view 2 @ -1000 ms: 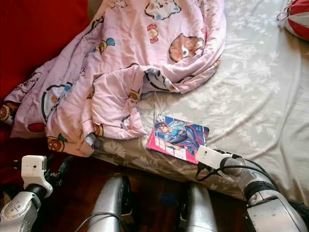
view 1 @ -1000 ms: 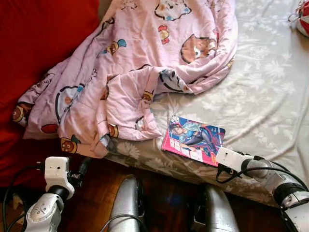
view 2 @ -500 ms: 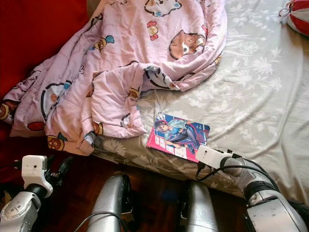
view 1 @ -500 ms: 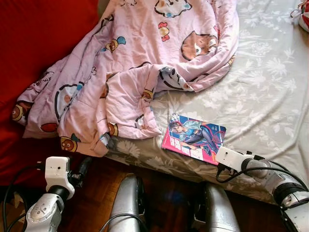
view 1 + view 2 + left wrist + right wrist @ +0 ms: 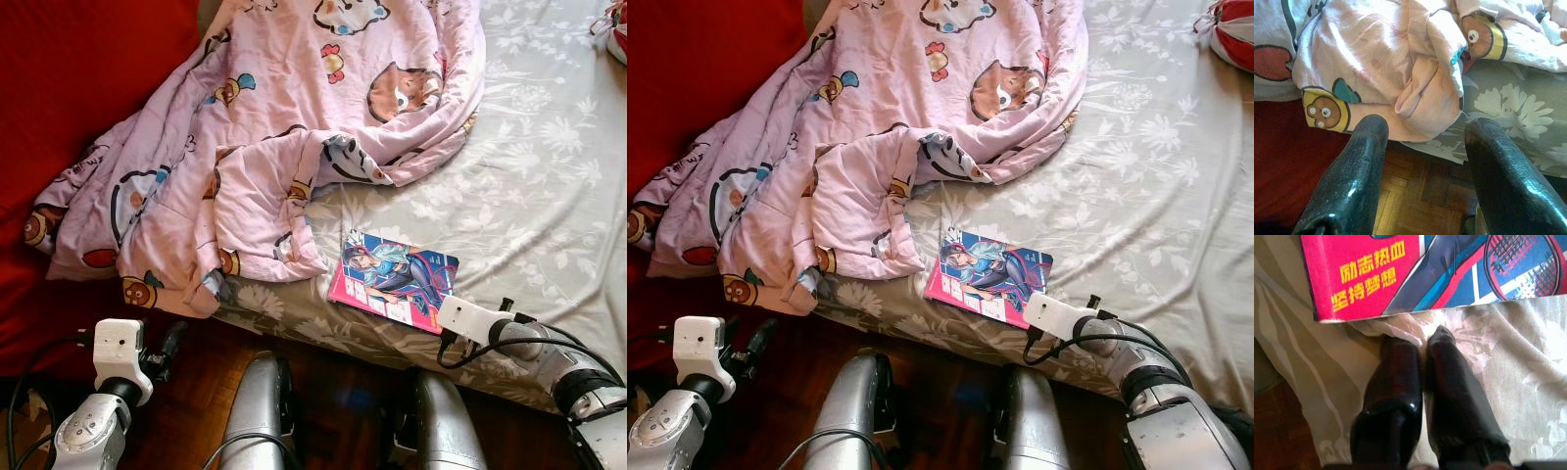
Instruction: Clean up the room
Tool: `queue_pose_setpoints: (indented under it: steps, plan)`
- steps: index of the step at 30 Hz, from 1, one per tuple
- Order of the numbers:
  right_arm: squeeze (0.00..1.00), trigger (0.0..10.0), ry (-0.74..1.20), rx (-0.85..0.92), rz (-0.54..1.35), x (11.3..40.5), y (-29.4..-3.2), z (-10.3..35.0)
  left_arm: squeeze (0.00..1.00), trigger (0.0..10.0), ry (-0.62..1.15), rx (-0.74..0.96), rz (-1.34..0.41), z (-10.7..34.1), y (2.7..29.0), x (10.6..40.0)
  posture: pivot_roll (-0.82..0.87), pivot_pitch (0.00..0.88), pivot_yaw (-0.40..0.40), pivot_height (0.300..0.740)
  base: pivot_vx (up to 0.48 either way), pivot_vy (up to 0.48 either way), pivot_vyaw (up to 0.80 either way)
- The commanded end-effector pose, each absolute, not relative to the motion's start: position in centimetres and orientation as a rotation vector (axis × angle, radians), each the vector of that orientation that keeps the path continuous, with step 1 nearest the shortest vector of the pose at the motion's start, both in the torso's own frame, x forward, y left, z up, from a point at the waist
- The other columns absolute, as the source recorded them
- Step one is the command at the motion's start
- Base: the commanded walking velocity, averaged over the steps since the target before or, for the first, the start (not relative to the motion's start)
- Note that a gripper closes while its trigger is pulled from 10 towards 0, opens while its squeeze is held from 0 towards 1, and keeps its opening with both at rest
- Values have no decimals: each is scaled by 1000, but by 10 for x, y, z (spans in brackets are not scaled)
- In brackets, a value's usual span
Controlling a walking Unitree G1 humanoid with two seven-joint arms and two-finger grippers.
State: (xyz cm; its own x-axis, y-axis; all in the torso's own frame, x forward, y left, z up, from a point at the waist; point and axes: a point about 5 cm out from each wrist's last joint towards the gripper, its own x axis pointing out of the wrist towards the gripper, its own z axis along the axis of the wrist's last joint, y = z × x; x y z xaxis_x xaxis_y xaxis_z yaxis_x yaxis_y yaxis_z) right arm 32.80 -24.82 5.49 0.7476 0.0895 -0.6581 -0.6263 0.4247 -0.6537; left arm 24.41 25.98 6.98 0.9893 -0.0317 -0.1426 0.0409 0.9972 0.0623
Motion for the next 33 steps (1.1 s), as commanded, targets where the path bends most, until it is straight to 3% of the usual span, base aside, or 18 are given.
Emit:
queue_pose_setpoints:
  steps: [1, 8, 15, 21, 28, 32, 33]
  plan:
    - [0, 0, 608, -1046, 505, 323, -244, 46, 0, 10000, 184, 83, -22, 65, 267, 236, 261, 369, 130, 617, 0, 0, 0]
    - [0, 0, 609, -1026, 479, 319, -249, 43, 0, 10000, 185, 82, -32, 65, 263, 238, 249, 359, 127, 617, 0, 0, 0]
    - [0, 0, 585, -885, 302, 313, -267, 44, 0, 10000, 183, 71, -33, 62, 259, 245, 205, 332, 99, 617, 0, 0, 0]
    - [0, 0, 603, -783, 264, 290, -276, 25, 0, 10000, 177, 57, -26, 62, 257, 252, 169, 313, 87, 617, 0, 0, 0]
    - [0, 0, 568, -751, 281, 280, -268, 14, 0, 10000, 177, 53, -23, 61, 257, 256, 154, 307, 79, 617, 0, 0, 0]
    - [0, 0, 452, -621, 218, 279, -263, 19, 0, 10000, 179, 51, -16, 59, 259, 258, 147, 300, 75, 617, 0, 0, 0]
    - [0, 0, 346, -426, 138, 279, -260, 25, 0, 10000, 179, 50, -12, 57, 260, 259, 138, 293, 72, 617, 0, 0, 0]
